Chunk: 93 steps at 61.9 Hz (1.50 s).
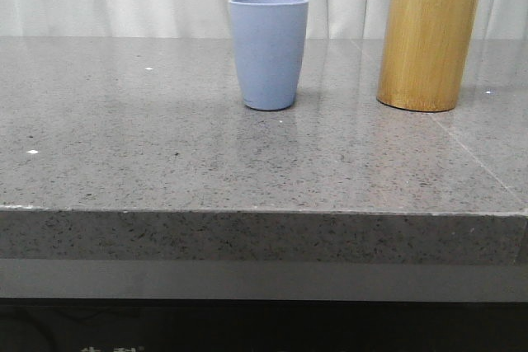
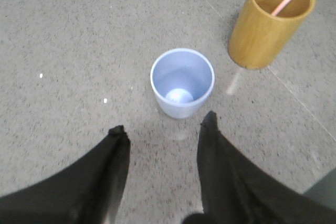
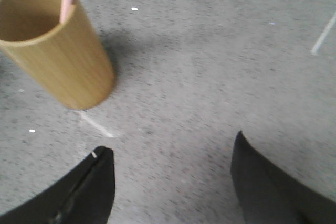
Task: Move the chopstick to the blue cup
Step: 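Open the left gripper and lift it off the blue cup, then grasp the pink chopstick in the bamboo cup with the right gripper and lift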
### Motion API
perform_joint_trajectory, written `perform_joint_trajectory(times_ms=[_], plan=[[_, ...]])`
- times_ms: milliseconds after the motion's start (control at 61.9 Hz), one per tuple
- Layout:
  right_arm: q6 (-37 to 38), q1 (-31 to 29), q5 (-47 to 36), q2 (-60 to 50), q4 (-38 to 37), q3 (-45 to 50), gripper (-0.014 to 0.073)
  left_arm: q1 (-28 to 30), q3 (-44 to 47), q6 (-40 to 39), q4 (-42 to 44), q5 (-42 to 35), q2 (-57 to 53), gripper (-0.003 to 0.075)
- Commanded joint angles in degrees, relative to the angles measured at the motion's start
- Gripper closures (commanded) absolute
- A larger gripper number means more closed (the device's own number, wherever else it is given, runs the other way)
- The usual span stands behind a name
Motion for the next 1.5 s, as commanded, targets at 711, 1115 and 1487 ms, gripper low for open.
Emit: perform_joint_trajectory(times_ms=[711,1115,1487], plan=[[-10.5,-0.5,-3.9,25.0,24.3,-26.3,0.0108,-0.4,33.9,-0.1,-1.6,-8.8,-28.4,0.0407],[-10.5,-0.5,0.3,30.0,25.5,-29.8,0.0395,-0.4,33.9,-0.1,-1.6,-9.6,-28.4,0.0407],[-12.2,-0.5,1.0,29.7,25.6,-30.7,0.0653,-0.4,33.9,-0.1,-1.6,-10.0,-28.4,0.0407]])
